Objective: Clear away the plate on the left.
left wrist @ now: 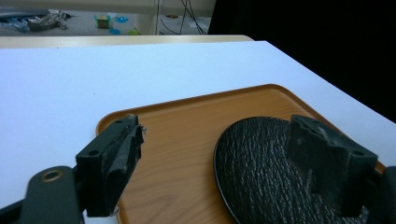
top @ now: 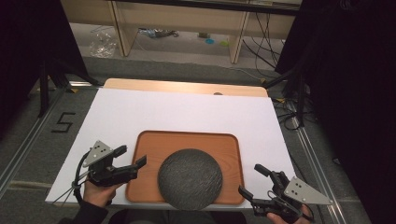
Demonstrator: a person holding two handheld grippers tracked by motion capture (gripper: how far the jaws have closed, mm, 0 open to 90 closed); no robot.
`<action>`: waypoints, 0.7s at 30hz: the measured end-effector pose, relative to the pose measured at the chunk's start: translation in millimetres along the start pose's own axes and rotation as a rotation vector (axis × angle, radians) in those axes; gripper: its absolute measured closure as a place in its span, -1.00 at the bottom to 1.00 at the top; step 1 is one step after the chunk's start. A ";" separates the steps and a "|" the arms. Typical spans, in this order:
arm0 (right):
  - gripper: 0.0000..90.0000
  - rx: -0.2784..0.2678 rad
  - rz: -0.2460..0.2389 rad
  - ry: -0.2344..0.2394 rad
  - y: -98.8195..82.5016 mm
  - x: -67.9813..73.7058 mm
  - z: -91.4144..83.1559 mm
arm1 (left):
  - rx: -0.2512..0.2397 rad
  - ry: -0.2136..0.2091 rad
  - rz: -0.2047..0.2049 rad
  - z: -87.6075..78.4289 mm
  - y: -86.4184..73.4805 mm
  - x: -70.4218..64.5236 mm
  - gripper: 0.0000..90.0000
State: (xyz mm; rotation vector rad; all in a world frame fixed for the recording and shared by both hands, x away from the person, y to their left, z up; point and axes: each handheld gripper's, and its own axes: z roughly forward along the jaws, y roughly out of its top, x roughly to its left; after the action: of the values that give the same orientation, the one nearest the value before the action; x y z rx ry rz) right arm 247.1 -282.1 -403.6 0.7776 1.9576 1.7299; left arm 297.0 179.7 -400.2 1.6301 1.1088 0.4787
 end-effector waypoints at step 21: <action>-0.65 0.012 -0.010 -0.013 0.7 -0.2 -1.3 | -0.029 0.000 0.101 -25.6 -6.0 5.8 -0.61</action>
State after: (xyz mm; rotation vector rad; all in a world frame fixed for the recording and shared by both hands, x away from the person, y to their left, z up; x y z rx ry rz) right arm 246.5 -283.1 -402.8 0.7799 1.9615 1.7046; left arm 277.8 198.4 -397.6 1.6665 1.0182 0.5577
